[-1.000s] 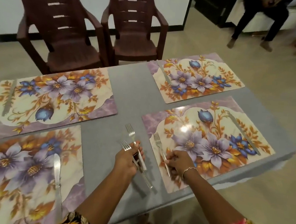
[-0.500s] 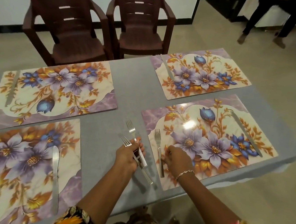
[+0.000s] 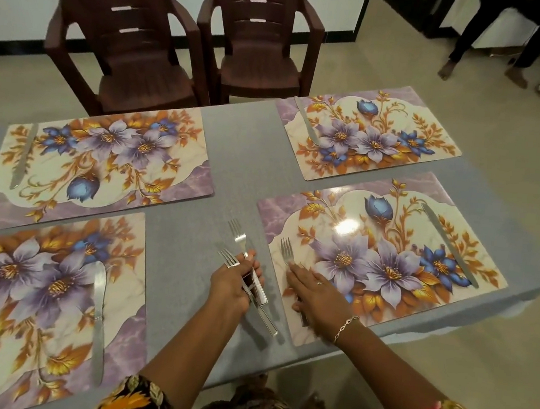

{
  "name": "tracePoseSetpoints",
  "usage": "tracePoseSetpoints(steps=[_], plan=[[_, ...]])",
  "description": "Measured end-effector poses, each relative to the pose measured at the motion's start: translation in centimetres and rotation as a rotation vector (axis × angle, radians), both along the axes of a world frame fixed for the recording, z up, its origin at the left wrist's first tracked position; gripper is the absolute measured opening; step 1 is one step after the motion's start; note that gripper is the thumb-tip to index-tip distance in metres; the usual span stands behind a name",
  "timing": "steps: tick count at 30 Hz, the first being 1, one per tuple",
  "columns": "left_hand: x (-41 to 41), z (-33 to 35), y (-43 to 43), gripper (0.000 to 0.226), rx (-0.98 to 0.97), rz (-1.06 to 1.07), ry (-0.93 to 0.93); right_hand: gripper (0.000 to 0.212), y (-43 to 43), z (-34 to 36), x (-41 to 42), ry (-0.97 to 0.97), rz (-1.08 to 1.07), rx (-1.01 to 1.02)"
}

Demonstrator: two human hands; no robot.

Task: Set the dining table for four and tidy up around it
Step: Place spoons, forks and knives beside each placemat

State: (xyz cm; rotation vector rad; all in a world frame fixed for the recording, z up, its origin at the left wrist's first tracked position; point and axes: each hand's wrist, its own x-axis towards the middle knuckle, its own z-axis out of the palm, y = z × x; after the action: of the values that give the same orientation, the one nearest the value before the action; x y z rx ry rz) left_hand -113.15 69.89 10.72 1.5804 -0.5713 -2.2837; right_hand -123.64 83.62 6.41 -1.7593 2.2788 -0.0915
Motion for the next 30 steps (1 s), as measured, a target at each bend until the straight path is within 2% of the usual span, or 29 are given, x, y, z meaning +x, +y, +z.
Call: tracePoseSetpoints(steps=[4, 9, 14, 17, 19, 22, 25, 30], plan=[[-0.3, 0.1, 0.1, 0.009, -0.009, -0.02, -0.005, 0.076, 0.3, 0.2, 0.3, -0.087, -0.069, -0.053], [-1.4, 1.0, 0.4, 0.008, -0.029, -0.066, -0.04, 0.048, 1.1, 2.2, -0.5, -0.271, -0.269, -0.221], [-4.6, 1.4, 2.2, 0.012, -0.056, -0.132, -0.056, 0.048, 2.9, 3.3, -2.9, -0.373, -0.416, -0.327], [-7.4, 2.0, 4.3, 0.003, -0.046, -0.162, -0.021, 0.038, 4.4, 4.1, -4.8, -0.421, -0.473, -0.369], [-9.7, 2.2, 6.0, 0.013, -0.043, -0.178, 0.012, 0.034, 5.9, 4.5, -6.3, -0.433, -0.496, -0.389], [-13.9, 2.7, 9.2, 0.023, 0.009, -0.198, 0.156, 0.033, 9.1, 5.0, -9.4, -0.428, -0.552, -0.386], [-18.5, 3.1, 13.0, 0.027, 0.033, -0.203, 0.193, 0.026, 13.1, 5.1, -13.4, -0.443, -0.585, -0.41], [-25.8, 3.7, 20.2, 0.024, 0.051, -0.243, 0.264, 0.041, 20.2, 6.3, -19.3, -0.481, -0.688, -0.377]])
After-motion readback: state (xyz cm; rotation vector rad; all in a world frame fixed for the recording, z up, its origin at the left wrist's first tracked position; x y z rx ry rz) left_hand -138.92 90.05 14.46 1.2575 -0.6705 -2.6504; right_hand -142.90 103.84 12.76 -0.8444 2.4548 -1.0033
